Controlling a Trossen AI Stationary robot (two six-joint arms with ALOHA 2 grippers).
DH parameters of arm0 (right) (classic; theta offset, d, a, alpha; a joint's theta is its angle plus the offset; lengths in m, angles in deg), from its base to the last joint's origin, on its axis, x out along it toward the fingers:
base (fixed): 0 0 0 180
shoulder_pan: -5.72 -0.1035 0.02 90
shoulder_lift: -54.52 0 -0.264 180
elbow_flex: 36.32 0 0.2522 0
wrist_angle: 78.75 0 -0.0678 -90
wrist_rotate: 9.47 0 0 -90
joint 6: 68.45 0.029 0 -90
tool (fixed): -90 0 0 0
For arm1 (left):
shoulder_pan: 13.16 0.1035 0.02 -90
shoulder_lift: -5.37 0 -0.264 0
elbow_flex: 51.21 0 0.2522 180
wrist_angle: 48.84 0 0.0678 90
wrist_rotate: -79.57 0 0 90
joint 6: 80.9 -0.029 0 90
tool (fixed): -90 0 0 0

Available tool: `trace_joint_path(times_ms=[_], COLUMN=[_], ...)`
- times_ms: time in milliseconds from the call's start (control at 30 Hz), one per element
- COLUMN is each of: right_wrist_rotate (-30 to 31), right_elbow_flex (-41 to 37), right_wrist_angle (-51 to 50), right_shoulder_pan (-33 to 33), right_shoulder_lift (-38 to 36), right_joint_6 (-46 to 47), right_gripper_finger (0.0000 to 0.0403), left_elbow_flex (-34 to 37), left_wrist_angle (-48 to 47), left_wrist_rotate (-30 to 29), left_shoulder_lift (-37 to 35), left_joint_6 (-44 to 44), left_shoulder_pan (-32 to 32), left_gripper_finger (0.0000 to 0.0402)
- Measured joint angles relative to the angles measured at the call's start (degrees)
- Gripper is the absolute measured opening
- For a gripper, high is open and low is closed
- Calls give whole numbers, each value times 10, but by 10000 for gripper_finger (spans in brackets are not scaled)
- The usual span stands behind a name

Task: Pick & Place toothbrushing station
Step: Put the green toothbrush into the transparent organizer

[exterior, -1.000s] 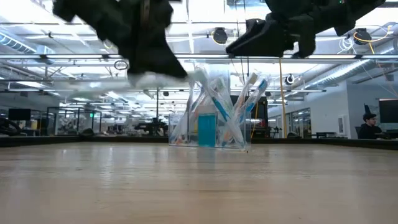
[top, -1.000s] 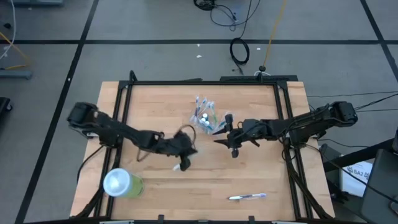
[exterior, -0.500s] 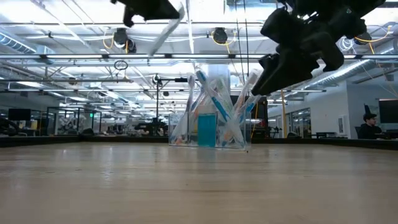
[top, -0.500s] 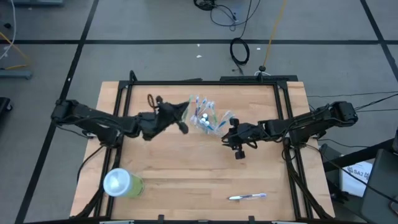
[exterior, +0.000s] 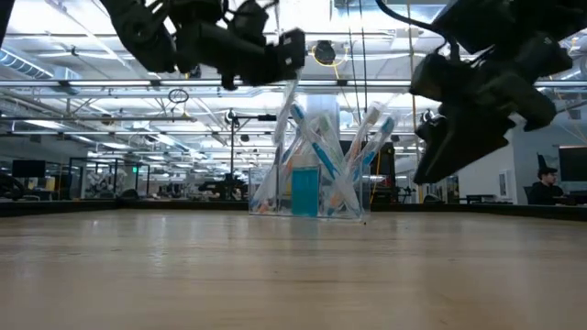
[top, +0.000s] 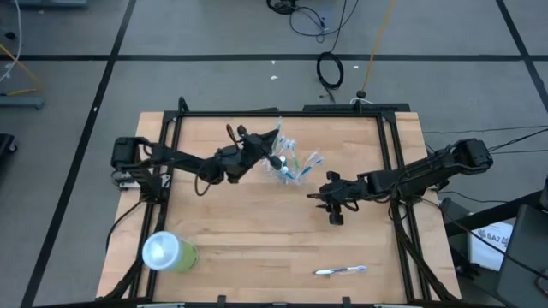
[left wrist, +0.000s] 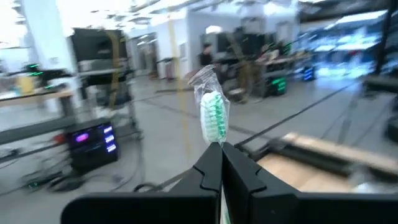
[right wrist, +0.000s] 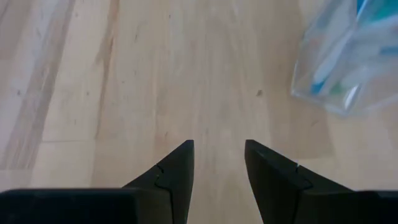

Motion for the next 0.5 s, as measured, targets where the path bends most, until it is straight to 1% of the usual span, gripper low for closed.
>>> trace_joint_path(times_ms=[133,233,367,433,500], right_wrist_rotate=[0,1,17,30,33], right_elbow_flex=[-11,-13,-13,-13,-13], right_wrist_angle=[1,1,21,39,55], right_shoulder_pan=[-20,-39,-66,-74,-79], right_shoulder_lift=[-9,-15,-15,-15,-15], right_joint_6=[54,89,100,100,96], right_gripper_finger=[134,134,134,134,134], left_elbow_flex=[21,55,101,120,128], left_wrist_angle=[11,87,226,269,291], left_wrist_rotate=[-56,-56,-1,27,62], left_shoulder_lift=[13,12,20,31,43], left_joint_6=[-1,-21,-57,-60,-52], left_shoulder_pan=[0,0,17,30,42], left_gripper_finger=[1,1,1,1,0])
